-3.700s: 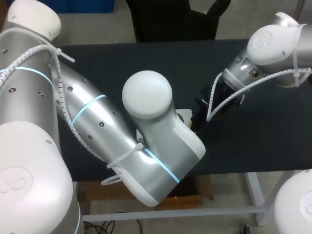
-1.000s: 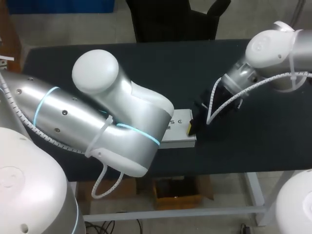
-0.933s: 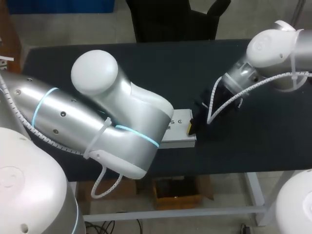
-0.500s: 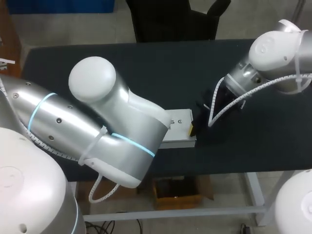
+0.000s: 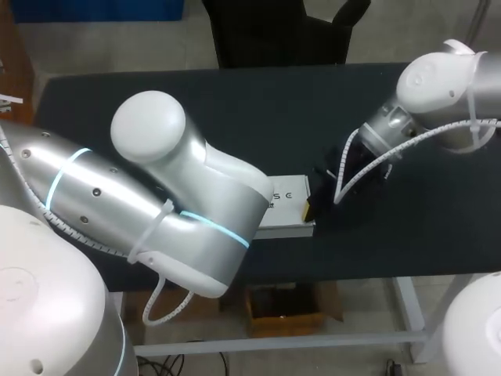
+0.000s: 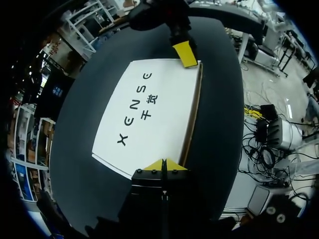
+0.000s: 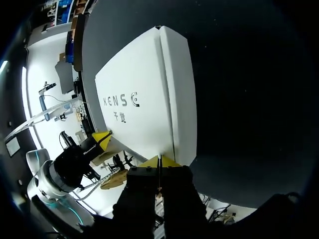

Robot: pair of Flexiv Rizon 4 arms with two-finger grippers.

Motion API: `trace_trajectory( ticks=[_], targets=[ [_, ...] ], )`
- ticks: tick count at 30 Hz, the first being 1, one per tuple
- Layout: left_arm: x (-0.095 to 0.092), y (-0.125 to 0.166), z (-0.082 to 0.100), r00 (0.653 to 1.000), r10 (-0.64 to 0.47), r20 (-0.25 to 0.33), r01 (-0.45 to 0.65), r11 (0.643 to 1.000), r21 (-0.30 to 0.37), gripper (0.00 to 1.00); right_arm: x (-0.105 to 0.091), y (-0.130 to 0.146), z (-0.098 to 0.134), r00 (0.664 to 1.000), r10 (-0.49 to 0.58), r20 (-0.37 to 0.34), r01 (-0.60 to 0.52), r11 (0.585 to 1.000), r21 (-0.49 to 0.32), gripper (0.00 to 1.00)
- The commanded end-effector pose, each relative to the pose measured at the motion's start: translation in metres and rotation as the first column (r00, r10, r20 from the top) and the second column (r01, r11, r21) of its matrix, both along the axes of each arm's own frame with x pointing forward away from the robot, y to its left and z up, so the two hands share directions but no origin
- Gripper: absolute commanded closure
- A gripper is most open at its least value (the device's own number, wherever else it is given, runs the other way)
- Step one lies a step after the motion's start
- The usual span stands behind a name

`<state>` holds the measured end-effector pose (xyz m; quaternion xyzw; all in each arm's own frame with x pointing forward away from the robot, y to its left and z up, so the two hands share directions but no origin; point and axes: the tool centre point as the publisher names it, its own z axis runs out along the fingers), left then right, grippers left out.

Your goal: Assemble the packaging by folding the flat box into shape, placing the metal phone stand inside, and closing the box properly

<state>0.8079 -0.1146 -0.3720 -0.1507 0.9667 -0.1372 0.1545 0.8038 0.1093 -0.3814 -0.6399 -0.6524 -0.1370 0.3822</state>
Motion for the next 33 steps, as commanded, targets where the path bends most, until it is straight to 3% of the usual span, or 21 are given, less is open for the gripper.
trace_trajectory(
  ticks=[1, 3, 6, 8, 10, 11, 14, 15, 17, 24, 33],
  targets=[
    [-0.011, -0.001, 0.012, 0.999, 0.006, 0.032, -0.006, 1.000, 0.001, 1.00, -0.002, -0.007, 0.005, 1.000, 0.000, 0.022, 0.000, 1.000, 0.024, 1.00],
    [-0.015, -0.004, 0.022, 0.999, 0.011, 0.038, -0.011, 1.000, -0.003, 1.00, -0.005, -0.009, 0.016, 0.999, 0.000, 0.050, -0.002, 0.999, 0.033, 1.00],
    [-0.020, -0.010, 0.036, 0.999, 0.031, 0.041, -0.030, 1.000, -0.007, 0.51, -0.009, -0.014, 0.033, 0.995, -0.004, 0.102, -0.001, 0.999, 0.052, 1.00],
    [-0.025, -0.015, 0.045, 0.998, 0.043, 0.035, -0.043, 0.999, -0.016, 0.00, -0.008, -0.019, 0.043, 0.990, -0.006, 0.143, -0.005, 0.997, 0.078, 1.00],
    [-0.032, -0.021, 0.052, 0.997, 0.064, 0.035, -0.063, 0.998, -0.014, 0.00, -0.008, -0.025, 0.051, 0.982, 0.001, 0.189, -0.020, 0.995, 0.100, 0.97],
    [-0.036, -0.023, 0.056, 0.997, 0.073, 0.031, -0.073, 0.997, -0.016, 0.00, -0.007, -0.029, 0.055, 0.977, 0.000, 0.212, -0.022, 0.995, 0.101, 0.78],
    [-0.047, -0.032, 0.064, 0.995, 0.099, -0.007, -0.099, 0.995, -0.027, 0.00, -0.007, -0.041, 0.067, 0.953, 0.001, 0.303, -0.039, 0.992, 0.119, 0.51],
    [-0.050, -0.035, 0.067, 0.993, 0.113, -0.027, -0.113, 0.993, -0.031, 0.00, -0.007, -0.046, 0.071, 0.944, -0.006, 0.329, -0.037, 0.992, 0.123, 0.29],
    [-0.058, -0.043, 0.070, 0.987, 0.153, -0.051, -0.155, 0.988, -0.028, 0.00, -0.007, -0.056, 0.078, 0.922, 0.002, 0.388, -0.057, 0.990, 0.131, 0.00],
    [-0.089, -0.070, 0.066, 0.941, 0.307, -0.145, -0.312, 0.950, -0.012, 0.00, -0.001, -0.100, 0.100, 0.809, 0.004, 0.588, -0.105, 0.985, 0.137, 0.00],
    [-0.116, -0.091, 0.063, 0.814, 0.537, -0.222, -0.546, 0.838, 0.026, 0.00, 0.007, -0.157, 0.113, 0.600, 0.021, 0.800, -0.231, 0.962, 0.148, 0.00]
  ],
)
